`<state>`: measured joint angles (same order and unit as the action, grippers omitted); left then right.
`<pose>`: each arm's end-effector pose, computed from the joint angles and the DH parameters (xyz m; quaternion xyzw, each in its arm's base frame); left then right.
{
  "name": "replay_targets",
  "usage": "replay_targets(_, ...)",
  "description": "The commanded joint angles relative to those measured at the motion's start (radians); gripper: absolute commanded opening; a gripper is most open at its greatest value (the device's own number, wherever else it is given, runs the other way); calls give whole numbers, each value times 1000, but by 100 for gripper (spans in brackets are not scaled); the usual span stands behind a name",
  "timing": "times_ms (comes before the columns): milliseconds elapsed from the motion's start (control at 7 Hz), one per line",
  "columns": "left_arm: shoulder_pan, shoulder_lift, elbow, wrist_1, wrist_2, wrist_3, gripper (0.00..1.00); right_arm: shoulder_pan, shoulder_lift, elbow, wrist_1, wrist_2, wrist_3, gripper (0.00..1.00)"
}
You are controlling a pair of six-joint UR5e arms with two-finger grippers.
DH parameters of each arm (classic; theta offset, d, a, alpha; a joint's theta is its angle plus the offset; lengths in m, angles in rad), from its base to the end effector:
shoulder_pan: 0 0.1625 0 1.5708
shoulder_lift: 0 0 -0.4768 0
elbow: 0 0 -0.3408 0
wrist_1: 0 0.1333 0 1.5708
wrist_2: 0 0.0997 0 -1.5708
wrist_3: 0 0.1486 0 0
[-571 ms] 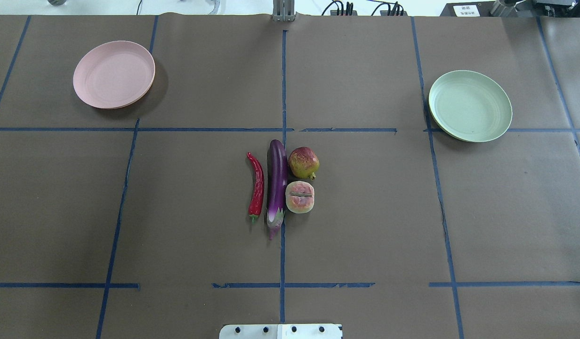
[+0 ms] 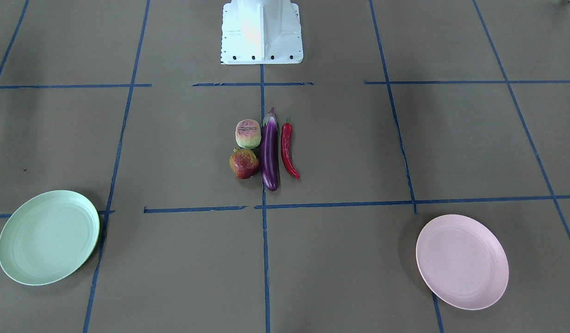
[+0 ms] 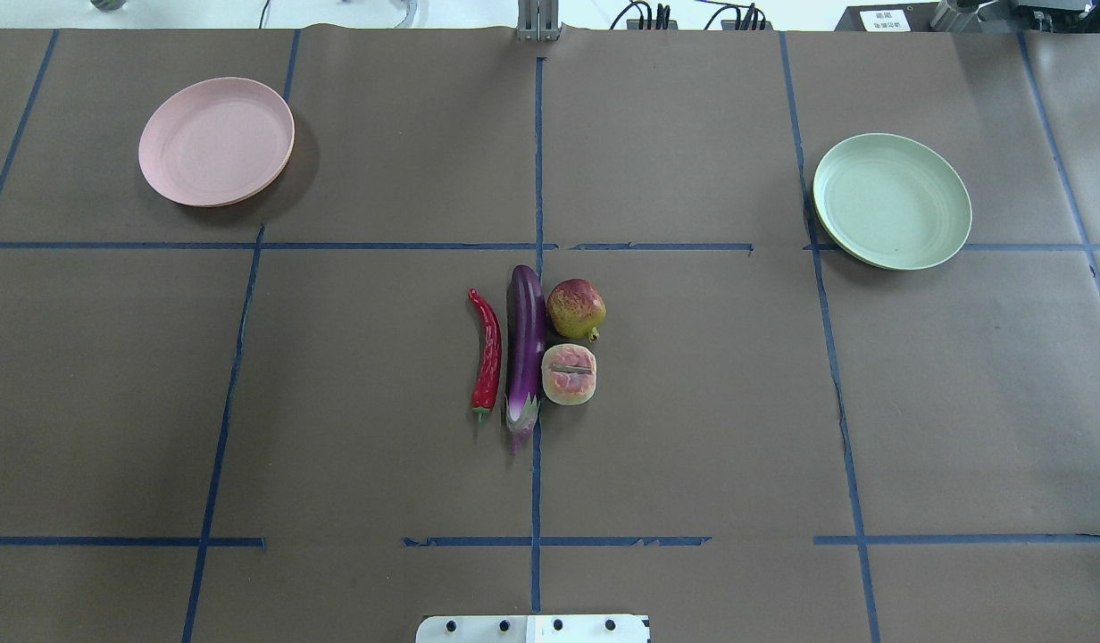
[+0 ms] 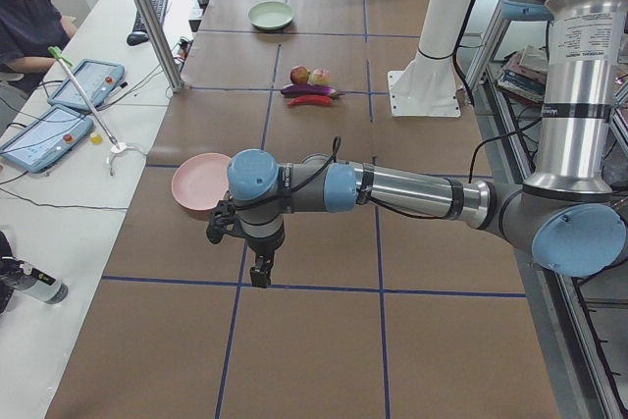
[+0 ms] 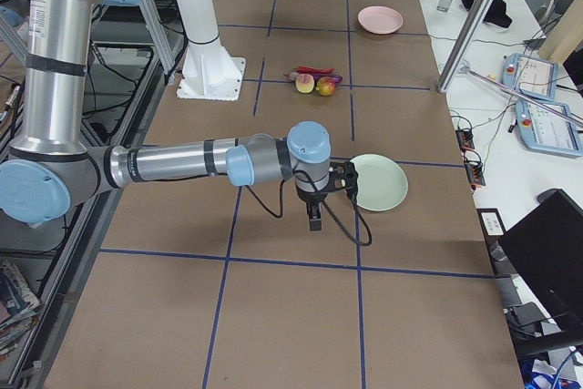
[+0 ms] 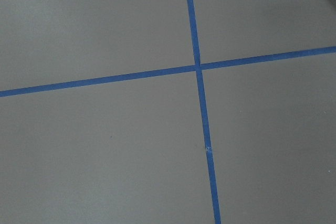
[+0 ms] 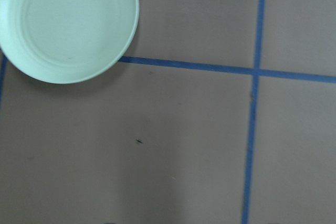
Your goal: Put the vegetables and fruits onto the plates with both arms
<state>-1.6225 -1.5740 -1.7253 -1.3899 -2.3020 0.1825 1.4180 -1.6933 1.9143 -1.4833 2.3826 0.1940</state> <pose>-0.0565 -0.4329 0.6987 0.0310 0.3563 0.0569 0.9321 -0.0357 -0.3995 0.6282 0.0717 -0.4087 -0.0420 0.9089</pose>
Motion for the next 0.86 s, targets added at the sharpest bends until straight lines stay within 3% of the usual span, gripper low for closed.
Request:
replay_targets(0, 0, 0, 0, 0, -1, 0, 100, -222, 252, 25, -2, -31, 113, 100)
replay_targets(143, 1, 0, 0, 0, -1, 0, 100, -317, 346, 22, -8, -77, 246, 100)
replay_targets(286, 1, 0, 0, 0, -1, -2, 100, -438, 438, 25, -8, -151, 520, 100)
replay_targets(429, 1, 0, 0, -1, -1, 0, 100, -593, 536, 22, -12, -293, 765, 100)
replay_targets(714, 1, -1, -2, -1, -1, 0, 100, -854, 636, 0, -20, -574, 1043, 100)
